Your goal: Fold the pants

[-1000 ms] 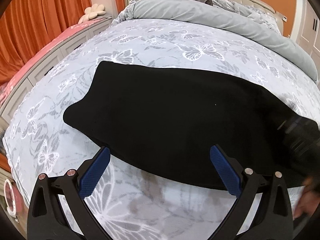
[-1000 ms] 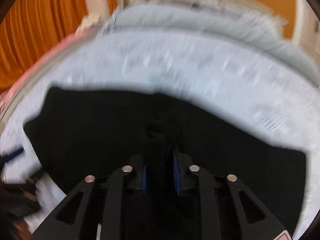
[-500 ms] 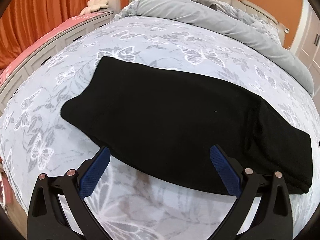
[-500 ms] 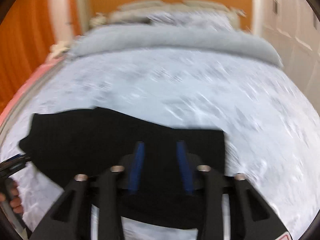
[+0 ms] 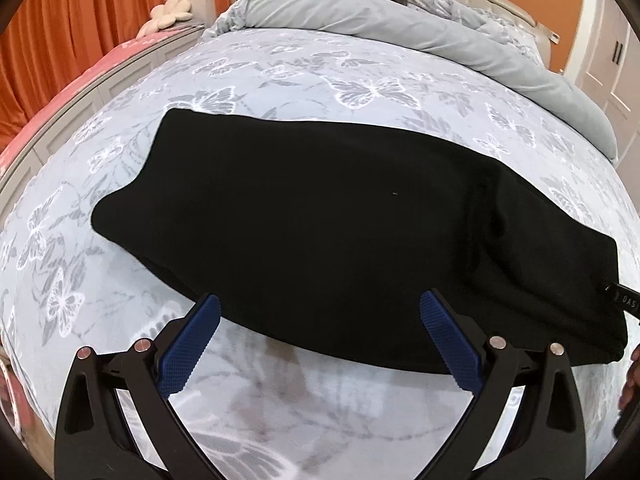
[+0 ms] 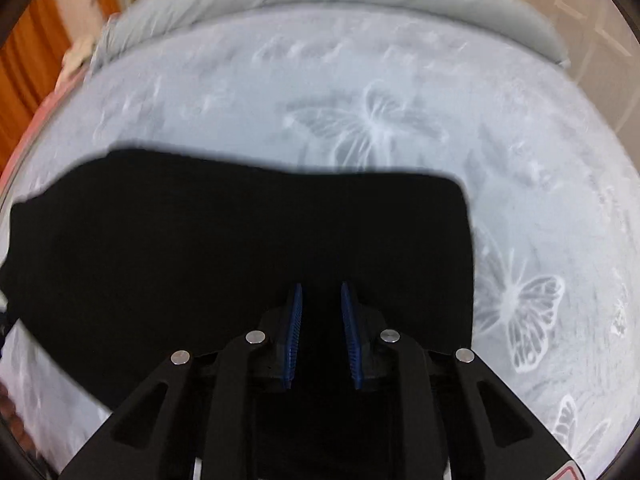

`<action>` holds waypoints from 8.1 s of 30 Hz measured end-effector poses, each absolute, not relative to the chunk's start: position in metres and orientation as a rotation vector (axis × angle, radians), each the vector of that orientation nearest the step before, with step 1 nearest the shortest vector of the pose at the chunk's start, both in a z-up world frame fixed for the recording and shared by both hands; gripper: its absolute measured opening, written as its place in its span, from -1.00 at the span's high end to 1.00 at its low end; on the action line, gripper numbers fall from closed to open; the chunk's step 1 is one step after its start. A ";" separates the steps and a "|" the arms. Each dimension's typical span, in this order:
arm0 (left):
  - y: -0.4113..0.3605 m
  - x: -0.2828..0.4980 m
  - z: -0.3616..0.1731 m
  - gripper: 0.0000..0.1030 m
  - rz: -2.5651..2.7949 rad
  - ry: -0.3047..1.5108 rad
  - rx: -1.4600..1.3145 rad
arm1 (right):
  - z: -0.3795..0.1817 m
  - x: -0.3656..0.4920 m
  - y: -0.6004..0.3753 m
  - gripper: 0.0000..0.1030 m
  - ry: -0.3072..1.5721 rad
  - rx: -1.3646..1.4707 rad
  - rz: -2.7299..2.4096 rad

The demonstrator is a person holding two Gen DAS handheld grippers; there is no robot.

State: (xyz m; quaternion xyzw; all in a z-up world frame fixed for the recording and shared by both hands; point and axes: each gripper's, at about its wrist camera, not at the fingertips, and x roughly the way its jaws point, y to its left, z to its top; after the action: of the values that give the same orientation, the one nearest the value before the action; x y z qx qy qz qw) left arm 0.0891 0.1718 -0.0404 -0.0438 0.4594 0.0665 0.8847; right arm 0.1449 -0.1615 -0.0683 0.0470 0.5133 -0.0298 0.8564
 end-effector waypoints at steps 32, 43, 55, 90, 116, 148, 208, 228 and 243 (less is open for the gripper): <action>0.186 0.087 0.034 0.73 -0.010 0.684 -0.343 | -0.051 0.133 -0.114 0.22 0.995 0.208 0.118; 0.045 0.048 -0.027 -0.90 -0.142 0.848 0.051 | -0.038 0.134 -0.135 0.07 0.978 0.284 0.118; 0.153 0.045 0.007 -0.91 -0.017 0.751 -0.162 | -0.046 0.143 -0.087 -0.43 0.988 0.378 0.444; 0.144 0.060 -0.010 -0.91 -0.060 0.815 -0.126 | -0.042 0.120 -0.231 0.39 0.883 0.653 0.164; 0.101 0.064 -0.039 -0.91 -0.198 0.910 -0.111 | -0.005 0.082 -0.195 0.79 0.870 0.475 0.366; 0.086 0.119 -0.079 -0.75 -0.325 1.103 -0.446 | -0.100 0.087 -0.253 -0.70 1.173 0.620 0.200; 0.027 0.009 0.004 -0.90 0.001 0.807 0.179 | -0.057 0.049 -0.173 0.54 1.123 0.098 0.279; 0.004 0.008 -0.003 -0.90 -0.062 0.835 0.220 | -0.059 0.040 -0.248 0.64 1.131 0.348 0.243; -0.002 0.005 -0.006 -0.90 -0.090 0.847 0.225 | -0.060 0.045 -0.208 0.71 1.131 0.354 0.330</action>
State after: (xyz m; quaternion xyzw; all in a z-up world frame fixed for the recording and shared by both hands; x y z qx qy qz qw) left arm 0.0051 -0.0016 -0.0065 0.1090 0.4100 -0.0434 0.9045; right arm 0.0454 -0.2081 -0.0598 0.1661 0.5304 0.1546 0.8168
